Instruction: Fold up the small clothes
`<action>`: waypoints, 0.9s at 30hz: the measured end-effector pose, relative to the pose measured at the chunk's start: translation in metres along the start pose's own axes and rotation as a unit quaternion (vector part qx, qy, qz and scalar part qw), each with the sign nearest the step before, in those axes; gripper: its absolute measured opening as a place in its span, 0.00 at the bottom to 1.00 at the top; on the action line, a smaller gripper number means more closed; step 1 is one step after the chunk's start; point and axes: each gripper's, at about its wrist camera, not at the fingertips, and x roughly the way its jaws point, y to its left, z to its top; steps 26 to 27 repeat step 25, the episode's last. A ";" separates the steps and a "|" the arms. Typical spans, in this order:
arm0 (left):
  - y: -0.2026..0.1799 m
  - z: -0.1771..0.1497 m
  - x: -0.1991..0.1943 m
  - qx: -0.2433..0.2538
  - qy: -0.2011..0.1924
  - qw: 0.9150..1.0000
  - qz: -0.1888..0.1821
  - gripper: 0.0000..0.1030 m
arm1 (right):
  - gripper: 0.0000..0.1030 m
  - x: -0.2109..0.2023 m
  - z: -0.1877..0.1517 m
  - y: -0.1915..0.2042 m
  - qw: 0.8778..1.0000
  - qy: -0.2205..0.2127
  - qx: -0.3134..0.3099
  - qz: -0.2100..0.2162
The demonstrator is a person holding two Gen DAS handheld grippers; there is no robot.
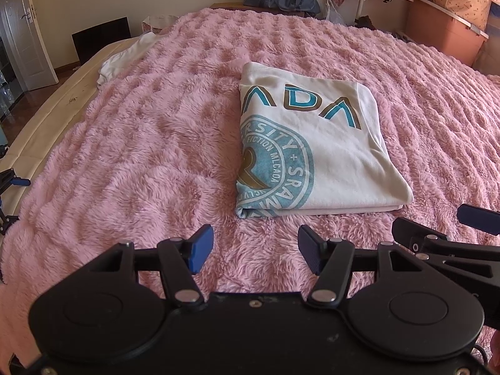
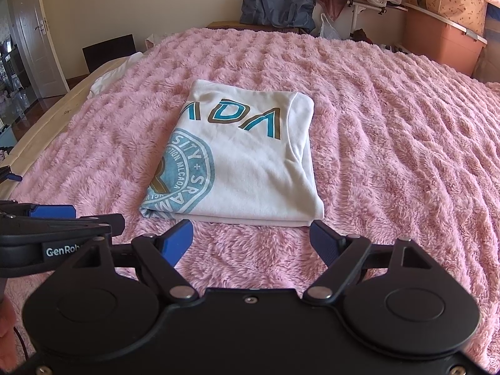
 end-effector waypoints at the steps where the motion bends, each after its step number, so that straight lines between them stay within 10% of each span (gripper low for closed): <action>1: 0.000 0.000 0.000 0.001 0.001 1.000 -0.001 0.61 | 0.81 0.000 0.000 0.000 1.000 0.000 -0.001 0.000; 27: -0.002 -0.002 -0.002 0.007 -0.016 1.000 -0.012 0.62 | 0.81 0.002 -0.002 -0.003 1.000 0.003 0.002 -0.005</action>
